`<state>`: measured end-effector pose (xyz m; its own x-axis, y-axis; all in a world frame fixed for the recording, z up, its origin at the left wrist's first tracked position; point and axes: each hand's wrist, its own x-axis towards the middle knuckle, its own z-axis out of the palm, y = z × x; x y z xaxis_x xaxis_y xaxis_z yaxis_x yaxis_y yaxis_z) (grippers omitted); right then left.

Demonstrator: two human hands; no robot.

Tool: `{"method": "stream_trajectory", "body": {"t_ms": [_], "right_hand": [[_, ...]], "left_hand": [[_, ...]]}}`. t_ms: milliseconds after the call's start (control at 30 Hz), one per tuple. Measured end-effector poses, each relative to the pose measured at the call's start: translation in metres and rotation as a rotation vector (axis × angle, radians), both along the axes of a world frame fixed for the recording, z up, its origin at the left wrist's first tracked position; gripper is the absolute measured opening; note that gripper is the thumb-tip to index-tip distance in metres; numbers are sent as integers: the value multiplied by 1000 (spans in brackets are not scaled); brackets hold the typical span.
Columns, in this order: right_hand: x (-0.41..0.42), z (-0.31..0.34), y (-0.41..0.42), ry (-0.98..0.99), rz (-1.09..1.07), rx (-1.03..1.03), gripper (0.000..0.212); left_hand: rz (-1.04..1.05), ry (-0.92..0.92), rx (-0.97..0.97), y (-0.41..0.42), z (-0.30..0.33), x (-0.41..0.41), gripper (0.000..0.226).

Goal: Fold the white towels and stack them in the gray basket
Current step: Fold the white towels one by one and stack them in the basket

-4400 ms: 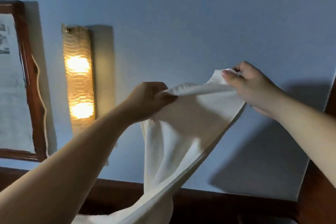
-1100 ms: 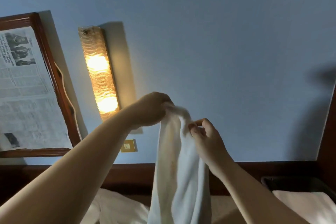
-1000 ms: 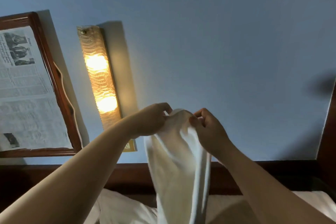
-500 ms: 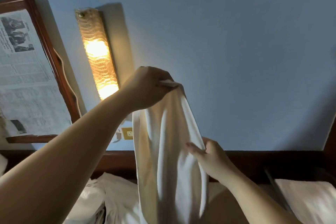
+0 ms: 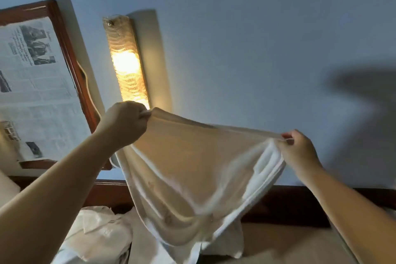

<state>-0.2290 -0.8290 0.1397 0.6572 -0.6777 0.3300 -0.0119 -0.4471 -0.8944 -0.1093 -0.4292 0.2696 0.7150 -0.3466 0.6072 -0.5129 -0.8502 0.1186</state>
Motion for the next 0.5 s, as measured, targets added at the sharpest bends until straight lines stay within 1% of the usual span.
{"method": "stream_trajectory", "body": {"t_ms": [67,133,200,233,300,333,367,433,500], "right_hand": [[3,58,-2,-106,45,-76,12],[6,111,13,-185,90,-176,12],[9,149,38,-207,168,-282,11],[11,162,50,-199,212,-331,11],[13,176,70,-157,282,-397,13],[13,179,77,-129,306,-408,12],[12,179,83,-103,327,-410,11],[9,177,89,-74,363,-399,10],[6,174,90,-76,382,-378,12]], "left_hand": [[13,84,-50,-2,-5,-4,24],[-62,180,-116,-16,-3,-14,41],[-176,233,-178,-36,5,-26,39],[-221,235,-190,-47,12,-32,42],[-265,183,-171,-70,21,-44,69],[-262,137,-154,-81,24,-49,77],[-252,91,-139,-90,25,-51,79],[-242,14,-129,-106,25,-54,70],[-262,-12,-141,-116,21,-51,63]]}}
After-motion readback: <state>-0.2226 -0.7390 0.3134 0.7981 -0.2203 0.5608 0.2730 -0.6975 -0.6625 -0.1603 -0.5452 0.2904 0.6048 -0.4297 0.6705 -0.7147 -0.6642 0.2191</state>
